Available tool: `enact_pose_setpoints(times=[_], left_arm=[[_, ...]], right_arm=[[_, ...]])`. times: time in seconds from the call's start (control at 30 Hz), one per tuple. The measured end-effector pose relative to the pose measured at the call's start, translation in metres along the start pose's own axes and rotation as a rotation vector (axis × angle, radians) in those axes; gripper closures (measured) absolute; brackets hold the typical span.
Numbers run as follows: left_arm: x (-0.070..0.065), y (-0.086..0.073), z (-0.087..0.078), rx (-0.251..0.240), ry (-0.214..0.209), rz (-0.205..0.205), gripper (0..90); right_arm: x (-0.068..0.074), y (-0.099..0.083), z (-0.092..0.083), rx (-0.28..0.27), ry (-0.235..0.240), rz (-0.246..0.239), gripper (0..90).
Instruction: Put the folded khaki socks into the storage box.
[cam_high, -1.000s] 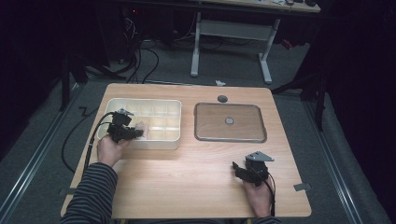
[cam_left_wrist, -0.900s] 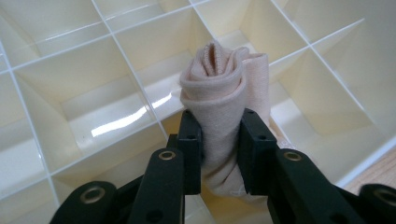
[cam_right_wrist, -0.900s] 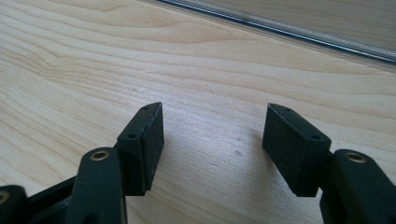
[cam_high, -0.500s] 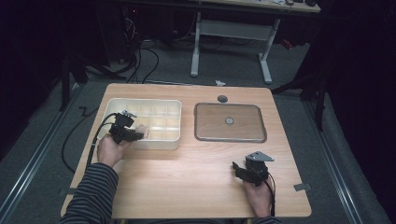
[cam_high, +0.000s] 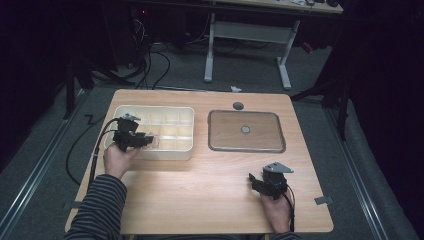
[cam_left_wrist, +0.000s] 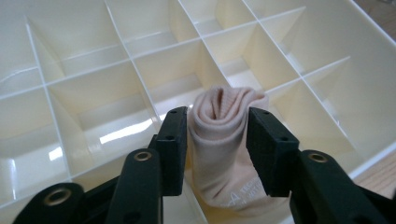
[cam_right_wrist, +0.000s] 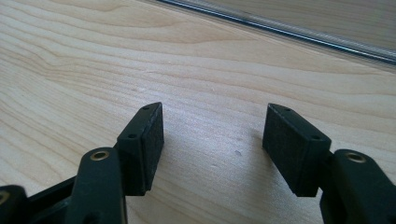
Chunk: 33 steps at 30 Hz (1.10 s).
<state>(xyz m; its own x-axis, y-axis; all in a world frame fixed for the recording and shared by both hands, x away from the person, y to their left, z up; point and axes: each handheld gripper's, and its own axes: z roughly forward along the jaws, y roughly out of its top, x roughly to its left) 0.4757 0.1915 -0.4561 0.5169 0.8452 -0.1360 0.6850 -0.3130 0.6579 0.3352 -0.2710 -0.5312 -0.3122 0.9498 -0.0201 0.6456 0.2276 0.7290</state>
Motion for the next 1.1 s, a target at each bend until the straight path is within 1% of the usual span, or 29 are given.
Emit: enact_pose_setpoints(times=[0.1, 0.17, 0.2, 0.3, 0.4, 0.53, 0.6, 0.73, 0.87, 0.93, 0.97, 1.03, 1.1], left_arm=[[-0.003, 0.005, 0.000, -0.006, 0.009, 0.011, 63.4], [-0.006, 0.009, 0.001, 0.000, 0.022, 0.024, 66.2], [-0.006, 0.010, 0.002, -0.003, 0.023, 0.020, 67.7], [-0.002, 0.010, 0.005, 0.000, 0.022, -0.015, 72.7], [-0.003, 0.010, 0.006, 0.007, 0.025, -0.010, 76.1], [-0.003, 0.008, 0.008, 0.040, 0.026, 0.003, 78.4], [-0.004, 0.007, 0.010, 0.061, 0.026, 0.011, 78.8], [-0.006, 0.007, 0.012, 0.083, 0.032, 0.024, 79.3], [-0.008, 0.005, 0.017, 0.117, 0.036, 0.045, 79.7], [-0.009, 0.004, 0.020, 0.151, 0.040, 0.056, 79.8], [-0.011, 0.004, 0.022, 0.162, 0.053, 0.070, 79.9], [-0.012, 0.004, 0.023, 0.173, 0.064, 0.085, 79.9], [-0.012, 0.004, 0.023, 0.176, 0.064, 0.086, 79.9]], right_arm=[[0.000, 0.000, 0.000, 0.000, 0.000, 0.000, 38.6], [0.000, 0.000, 0.000, 0.000, 0.000, 0.000, 38.6], [0.000, 0.000, 0.000, 0.000, 0.000, 0.000, 38.6], [0.000, 0.000, 0.000, 0.000, 0.000, 0.000, 38.5], [0.000, 0.000, 0.000, 0.000, 0.000, 0.000, 38.6], [0.000, 0.000, 0.000, 0.000, 0.000, 0.000, 38.5], [0.000, 0.000, 0.000, 0.000, 0.000, 0.000, 38.6], [0.000, 0.000, 0.000, 0.000, 0.000, 0.000, 38.6], [0.000, 0.000, 0.000, 0.000, 0.000, 0.000, 38.5], [0.000, 0.000, 0.000, 0.000, 0.000, 0.000, 38.5], [0.000, 0.000, 0.000, 0.000, 0.000, -0.001, 38.5], [0.000, 0.000, 0.000, 0.000, 0.000, 0.000, 38.5], [0.000, 0.000, 0.000, 0.000, 0.000, -0.001, 38.5]])
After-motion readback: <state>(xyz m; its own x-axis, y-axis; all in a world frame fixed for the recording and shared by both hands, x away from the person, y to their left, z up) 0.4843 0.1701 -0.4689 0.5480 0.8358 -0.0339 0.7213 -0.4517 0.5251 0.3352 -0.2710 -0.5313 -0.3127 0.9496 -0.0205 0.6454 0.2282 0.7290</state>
